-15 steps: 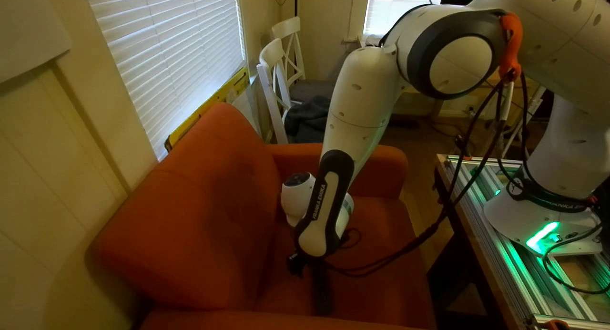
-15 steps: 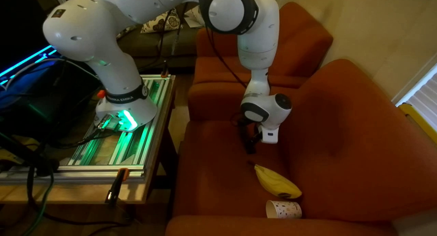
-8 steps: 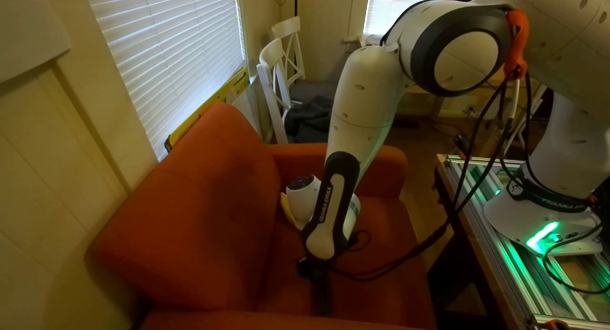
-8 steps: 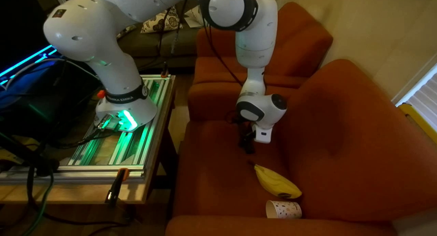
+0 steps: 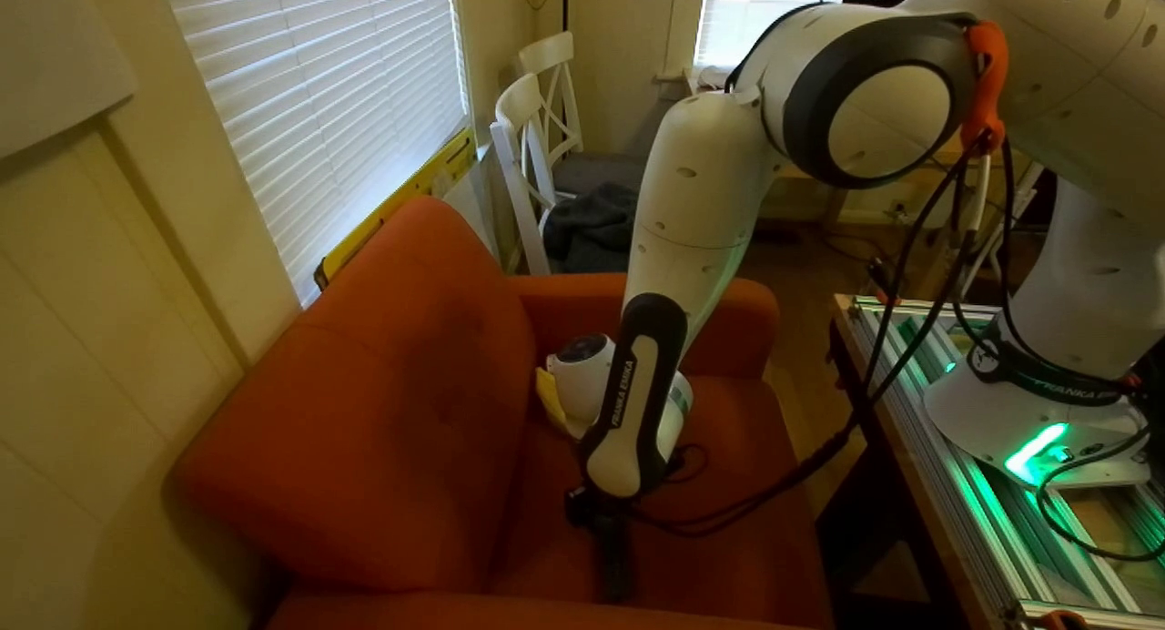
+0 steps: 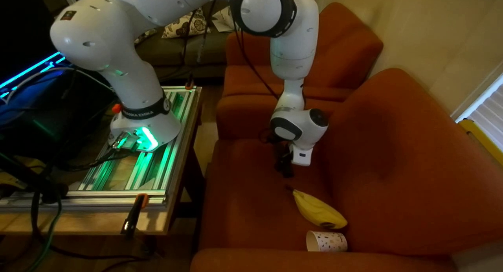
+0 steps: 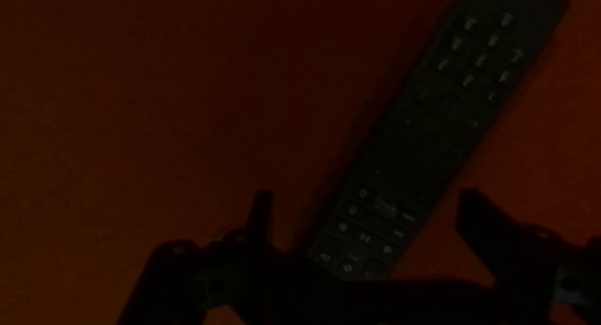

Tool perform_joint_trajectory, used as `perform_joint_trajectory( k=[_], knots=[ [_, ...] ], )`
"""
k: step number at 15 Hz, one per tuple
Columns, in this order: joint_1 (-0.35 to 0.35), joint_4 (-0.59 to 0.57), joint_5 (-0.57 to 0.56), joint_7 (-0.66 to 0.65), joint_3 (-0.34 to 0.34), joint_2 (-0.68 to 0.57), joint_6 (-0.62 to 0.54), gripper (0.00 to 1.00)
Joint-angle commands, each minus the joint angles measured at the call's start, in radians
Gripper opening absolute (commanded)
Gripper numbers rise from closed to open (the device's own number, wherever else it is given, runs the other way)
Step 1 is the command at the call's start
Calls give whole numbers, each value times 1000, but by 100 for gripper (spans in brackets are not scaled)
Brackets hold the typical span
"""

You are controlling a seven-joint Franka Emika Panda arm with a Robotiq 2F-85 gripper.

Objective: Put the remote on the arm rest

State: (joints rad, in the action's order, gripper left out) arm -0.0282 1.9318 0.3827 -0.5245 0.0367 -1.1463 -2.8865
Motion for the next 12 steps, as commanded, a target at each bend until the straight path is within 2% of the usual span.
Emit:
perform_joint_trajectory(
  k=[1,7,8,9,12],
  knots=[
    [-12,-33,28,3,-4,-35,-46,100],
    [1,-78,24,11,3,-72,-21,100],
    [1,-86,24,11,2,-79,-22,89],
    [-1,-92,22,10,-1,-83,-19,72],
    [-16,-106,20,0,-14,-90,-13,51]
  ],
)
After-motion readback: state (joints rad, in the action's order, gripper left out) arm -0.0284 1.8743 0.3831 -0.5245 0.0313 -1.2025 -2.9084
